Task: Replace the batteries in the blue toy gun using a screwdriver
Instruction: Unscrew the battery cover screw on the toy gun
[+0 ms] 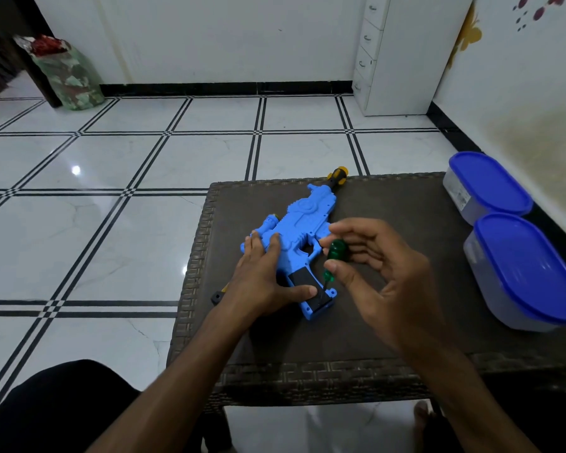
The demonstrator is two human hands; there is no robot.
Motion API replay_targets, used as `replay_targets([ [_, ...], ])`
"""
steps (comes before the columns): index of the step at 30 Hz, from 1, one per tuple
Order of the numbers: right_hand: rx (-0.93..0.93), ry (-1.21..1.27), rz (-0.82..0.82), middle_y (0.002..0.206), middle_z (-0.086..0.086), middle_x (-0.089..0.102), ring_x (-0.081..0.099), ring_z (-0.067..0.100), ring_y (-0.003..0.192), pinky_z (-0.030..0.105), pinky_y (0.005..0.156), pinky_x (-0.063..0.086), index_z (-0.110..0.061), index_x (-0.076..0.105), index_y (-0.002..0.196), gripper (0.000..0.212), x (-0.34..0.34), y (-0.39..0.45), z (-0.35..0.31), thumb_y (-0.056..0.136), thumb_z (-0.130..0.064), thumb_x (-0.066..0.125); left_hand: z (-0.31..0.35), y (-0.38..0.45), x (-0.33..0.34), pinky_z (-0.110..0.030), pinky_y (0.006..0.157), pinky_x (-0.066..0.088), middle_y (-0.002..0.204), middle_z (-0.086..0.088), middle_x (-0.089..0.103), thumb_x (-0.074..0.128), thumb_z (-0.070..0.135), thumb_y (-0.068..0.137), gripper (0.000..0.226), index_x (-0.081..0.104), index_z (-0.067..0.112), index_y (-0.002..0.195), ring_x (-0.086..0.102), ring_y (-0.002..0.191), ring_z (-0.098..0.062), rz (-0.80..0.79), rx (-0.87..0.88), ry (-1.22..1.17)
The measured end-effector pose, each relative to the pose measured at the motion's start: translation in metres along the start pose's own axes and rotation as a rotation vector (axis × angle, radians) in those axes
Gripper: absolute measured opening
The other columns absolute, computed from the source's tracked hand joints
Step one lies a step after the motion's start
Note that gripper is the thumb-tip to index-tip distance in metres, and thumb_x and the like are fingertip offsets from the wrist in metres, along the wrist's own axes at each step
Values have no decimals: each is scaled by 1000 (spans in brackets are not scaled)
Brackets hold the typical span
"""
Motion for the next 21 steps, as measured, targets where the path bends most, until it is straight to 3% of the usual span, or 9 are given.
replay_targets([
  [5, -6, -1, -10, 110, -1, 71, 68, 6, 105, 20, 89, 54, -6, 62, 117, 39, 0, 0, 2, 82, 7, 73, 1, 0, 0, -39, 119, 2, 159, -10, -24, 70, 61, 75, 118, -7, 20, 155, -23, 146, -24, -5, -2, 0],
  [14, -49, -40, -81, 118, 0, 68, 64, 13, 114, 33, 91, 56, -7, 71, 108, 24, 2, 1, 1, 86, 1, 67, 1, 0, 0, -39, 119, 2, 159, -10, -24, 69, 60, 76, 116, -6, 20, 155, -23, 146, -24, -4, 0, 4],
  [18, -46, -99, -64, 102, 3, 57, 64, 18, 93, 32, 80, 55, -10, 73, 99, 20, 4, 4, 3, 80, -14, 80, 1, 0, -1, -41, 120, 4, 159, -12, -23, 69, 60, 75, 116, -5, 20, 156, -22, 147, -26, -10, 3, 15],
  [21, -50, -89, -51, 96, 3, 59, 63, 16, 88, 29, 78, 55, -9, 73, 95, 15, 5, 5, 2, 81, -10, 78, 2, -1, -1, -39, 119, 2, 159, -10, -25, 69, 60, 76, 116, -7, 21, 155, -23, 146, -24, -15, 1, -4],
])
Point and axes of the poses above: each hand's wrist, its own y-axis towards the middle knuckle, its own x-axis out of the palm, z = x × y, the point moved 2 cm from there along y, towards the middle knuckle
